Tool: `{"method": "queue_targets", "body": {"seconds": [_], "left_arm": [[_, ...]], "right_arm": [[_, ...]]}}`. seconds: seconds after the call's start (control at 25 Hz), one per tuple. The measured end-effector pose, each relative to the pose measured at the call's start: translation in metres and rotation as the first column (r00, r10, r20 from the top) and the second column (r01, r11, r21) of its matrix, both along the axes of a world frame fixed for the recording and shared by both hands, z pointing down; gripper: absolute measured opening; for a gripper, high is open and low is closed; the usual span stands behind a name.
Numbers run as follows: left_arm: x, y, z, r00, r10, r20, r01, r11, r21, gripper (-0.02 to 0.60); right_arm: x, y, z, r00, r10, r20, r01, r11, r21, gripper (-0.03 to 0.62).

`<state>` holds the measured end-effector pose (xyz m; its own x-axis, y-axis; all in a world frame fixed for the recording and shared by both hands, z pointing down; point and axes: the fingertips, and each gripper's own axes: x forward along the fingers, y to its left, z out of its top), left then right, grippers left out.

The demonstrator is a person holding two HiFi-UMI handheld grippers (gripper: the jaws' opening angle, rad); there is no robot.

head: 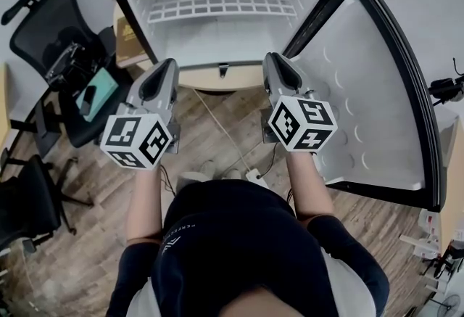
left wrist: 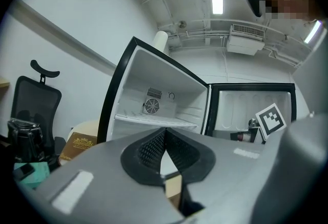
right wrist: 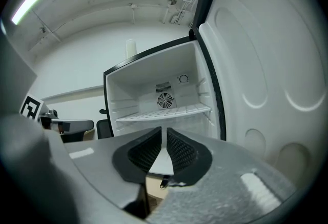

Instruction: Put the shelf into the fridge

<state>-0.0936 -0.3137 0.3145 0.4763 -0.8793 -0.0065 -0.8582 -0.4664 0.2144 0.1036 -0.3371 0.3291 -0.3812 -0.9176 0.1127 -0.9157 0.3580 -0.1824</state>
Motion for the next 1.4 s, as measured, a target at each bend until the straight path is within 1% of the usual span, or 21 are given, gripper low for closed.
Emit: {"method": "queue_targets", "body": {"seconds": [0.08, 0.12, 0.6, 0.76, 0.92, 1.4], "left_arm": [[-0.001, 0.002, 0.001, 1.000, -0.001, 0.010, 0.001, 1.000, -0.002, 0.014], [-0.002, 0.003, 0.001, 1.000, -0.002, 0.009, 0.002, 1.000, -0.004, 0.014], [-0.005, 0.009, 0.010, 1.000, -0.003, 0.006, 0.004, 1.000, -0.030, 0.014], [-0.008, 0.008, 0.012, 1.000, -0.012, 0.005, 0.013, 0.999, -0.033, 0.014], [-0.012, 0.007, 0.014, 1.000, -0.024, -0.002, 0.024, 0.999, -0.041, 0.014], [-0.017, 0.002, 0.013, 0.999, -0.039, -0.017, 0.039, 0.999, -0.034, 0.014]], "right_arm": [[0.002, 0.002, 0.001, 1.000, 0.006, -0.001, -0.006, 1.000, -0.001, 0.004], [0.002, 0.003, 0.001, 1.000, 0.007, -0.001, -0.007, 1.000, 0.000, 0.003], [-0.001, 0.012, 0.003, 1.000, 0.008, 0.003, -0.008, 1.000, 0.000, 0.002], [0.000, 0.012, 0.002, 1.000, 0.006, 0.021, -0.006, 1.000, -0.003, 0.002], [-0.002, 0.013, 0.000, 1.000, 0.001, 0.018, -0.001, 1.000, 0.001, 0.002], [0.000, 0.006, 0.007, 1.000, 0.005, 0.017, -0.004, 1.000, -0.014, 0.002]]}}
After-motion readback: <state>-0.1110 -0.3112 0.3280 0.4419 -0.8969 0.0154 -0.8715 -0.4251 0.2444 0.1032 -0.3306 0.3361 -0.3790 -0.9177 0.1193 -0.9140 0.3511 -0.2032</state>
